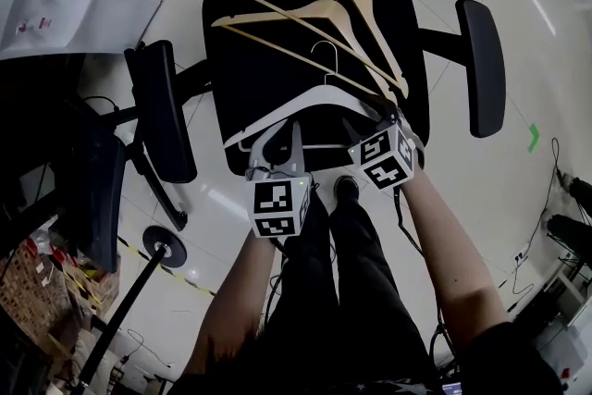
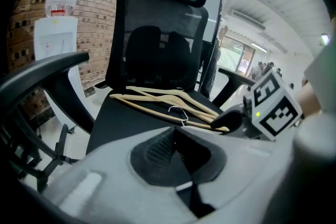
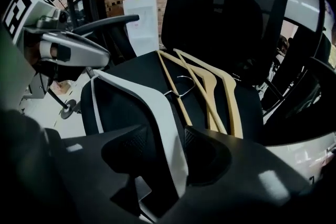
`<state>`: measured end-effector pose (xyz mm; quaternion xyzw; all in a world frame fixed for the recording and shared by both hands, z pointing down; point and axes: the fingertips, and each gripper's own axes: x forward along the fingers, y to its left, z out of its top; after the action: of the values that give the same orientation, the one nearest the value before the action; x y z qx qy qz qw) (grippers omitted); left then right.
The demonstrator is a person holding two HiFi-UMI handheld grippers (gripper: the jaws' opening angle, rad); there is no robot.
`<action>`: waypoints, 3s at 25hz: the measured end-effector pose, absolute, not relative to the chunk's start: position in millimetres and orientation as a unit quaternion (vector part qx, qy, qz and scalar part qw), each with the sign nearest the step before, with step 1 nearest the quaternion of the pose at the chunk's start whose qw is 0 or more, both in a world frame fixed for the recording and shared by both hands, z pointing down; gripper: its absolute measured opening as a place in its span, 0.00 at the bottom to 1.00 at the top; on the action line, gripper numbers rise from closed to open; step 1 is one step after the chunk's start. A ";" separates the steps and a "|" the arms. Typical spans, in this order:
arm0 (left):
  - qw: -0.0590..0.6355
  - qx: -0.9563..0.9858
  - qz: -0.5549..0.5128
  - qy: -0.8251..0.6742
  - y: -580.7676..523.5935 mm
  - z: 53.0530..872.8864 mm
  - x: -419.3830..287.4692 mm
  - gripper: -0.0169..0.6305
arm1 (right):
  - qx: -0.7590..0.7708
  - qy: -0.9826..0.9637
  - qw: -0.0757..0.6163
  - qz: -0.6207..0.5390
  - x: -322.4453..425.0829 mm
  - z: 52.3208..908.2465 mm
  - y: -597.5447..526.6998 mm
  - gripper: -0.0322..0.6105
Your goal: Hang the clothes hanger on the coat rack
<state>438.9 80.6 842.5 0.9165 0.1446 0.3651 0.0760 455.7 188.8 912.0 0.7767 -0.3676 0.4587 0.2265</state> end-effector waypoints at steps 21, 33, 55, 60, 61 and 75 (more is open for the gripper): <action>0.089 0.918 0.363 0.134 63.6 850.3 438.9 0.03 | 0.725 -0.373 0.305 0.493 455.7 951.6 185.8 0.24; 0.065 0.930 0.330 0.148 61.6 823.8 440.5 0.03 | 0.753 -0.356 0.283 0.475 452.5 918.0 188.5 0.24; 0.064 0.978 0.186 0.076 94.3 601.1 416.6 0.03 | 0.812 -0.377 0.293 0.335 459.2 690.5 232.6 0.23; 0.046 0.985 0.144 0.080 103.1 536.5 405.2 0.03 | 0.821 -0.386 0.299 0.295 456.5 630.1 236.6 0.23; 0.042 0.987 0.132 0.076 102.4 521.8 401.9 0.03 | 0.823 -0.389 0.301 0.285 454.3 618.4 235.1 0.23; 0.021 0.999 0.005 -0.040 60.3 384.0 326.5 0.03 | 0.806 -0.477 0.334 0.108 433.5 472.1 162.1 0.23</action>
<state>326.5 60.3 384.0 0.9990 -0.0397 0.0054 0.0211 433.5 162.1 472.1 0.8061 -0.4766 0.1076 0.3340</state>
